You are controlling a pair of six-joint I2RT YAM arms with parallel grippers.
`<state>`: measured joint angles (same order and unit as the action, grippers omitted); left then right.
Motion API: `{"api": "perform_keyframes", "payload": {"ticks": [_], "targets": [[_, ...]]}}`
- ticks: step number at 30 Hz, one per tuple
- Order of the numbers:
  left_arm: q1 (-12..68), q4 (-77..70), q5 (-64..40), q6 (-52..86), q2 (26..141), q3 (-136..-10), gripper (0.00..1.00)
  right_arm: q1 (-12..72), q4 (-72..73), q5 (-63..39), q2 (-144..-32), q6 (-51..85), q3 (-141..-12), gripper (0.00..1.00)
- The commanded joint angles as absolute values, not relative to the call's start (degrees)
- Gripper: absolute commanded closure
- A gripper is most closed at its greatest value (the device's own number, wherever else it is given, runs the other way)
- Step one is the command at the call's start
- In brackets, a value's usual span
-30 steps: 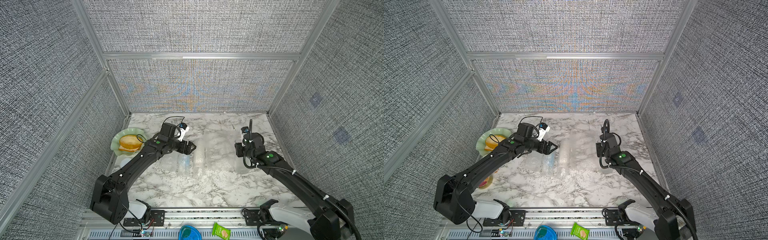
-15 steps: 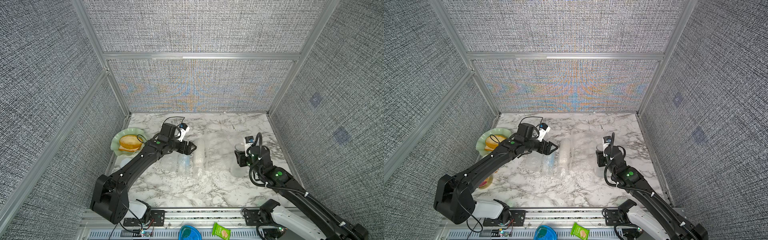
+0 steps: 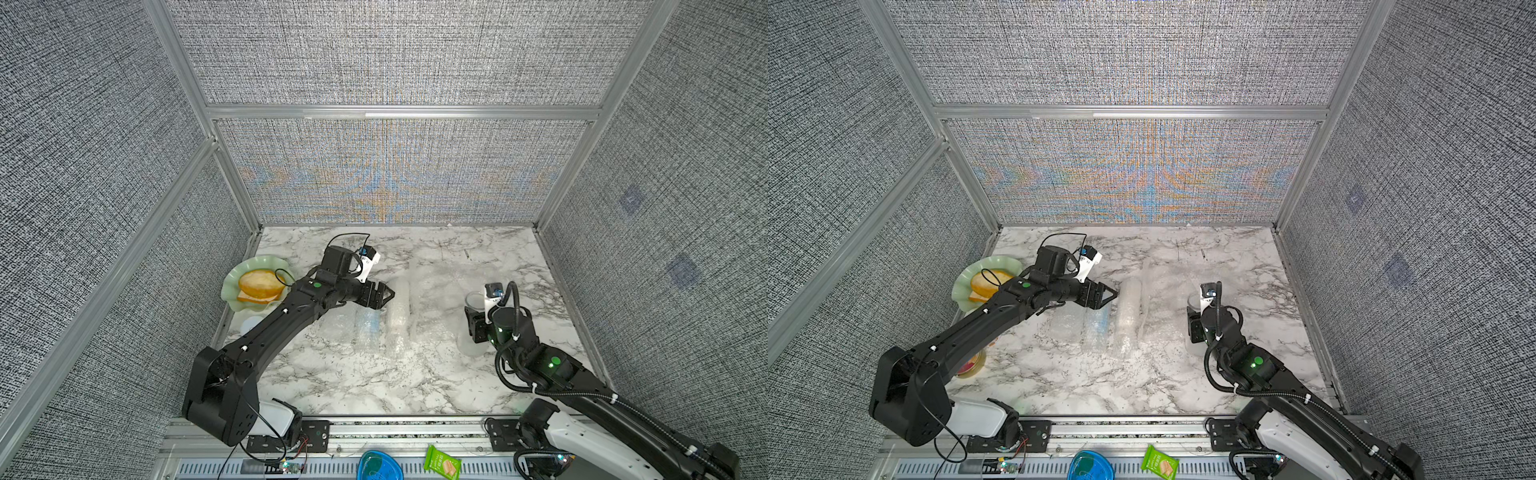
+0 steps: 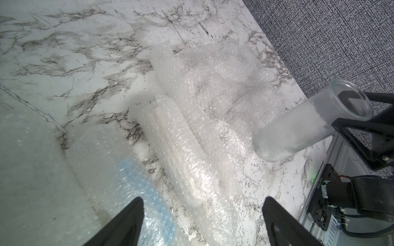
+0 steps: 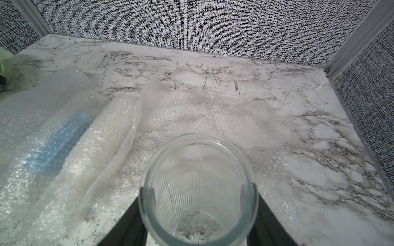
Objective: Unwrap the vase from the bubble wrap
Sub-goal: Pick up the vase from the bubble wrap, then place the vase at the center of the board.
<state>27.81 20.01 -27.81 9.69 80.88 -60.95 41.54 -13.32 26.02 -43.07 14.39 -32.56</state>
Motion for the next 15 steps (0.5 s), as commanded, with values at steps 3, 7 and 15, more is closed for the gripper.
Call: {"api": "perform_keyframes", "payload": {"ticks": [3,7,15], "targets": [[27.8,19.2,-28.7,9.9,80.9,-60.8,0.11,43.9,-14.6,28.5,-42.1,17.8,-32.3,0.37],[27.9,19.2,-28.9,9.9,80.8,-60.6,0.11,45.7,-15.6,30.1,-42.0,19.5,-32.0,0.34],[27.9,19.2,-28.9,10.0,80.6,-60.6,0.11,48.2,-18.1,34.4,-40.8,22.1,-30.9,0.26]]}}
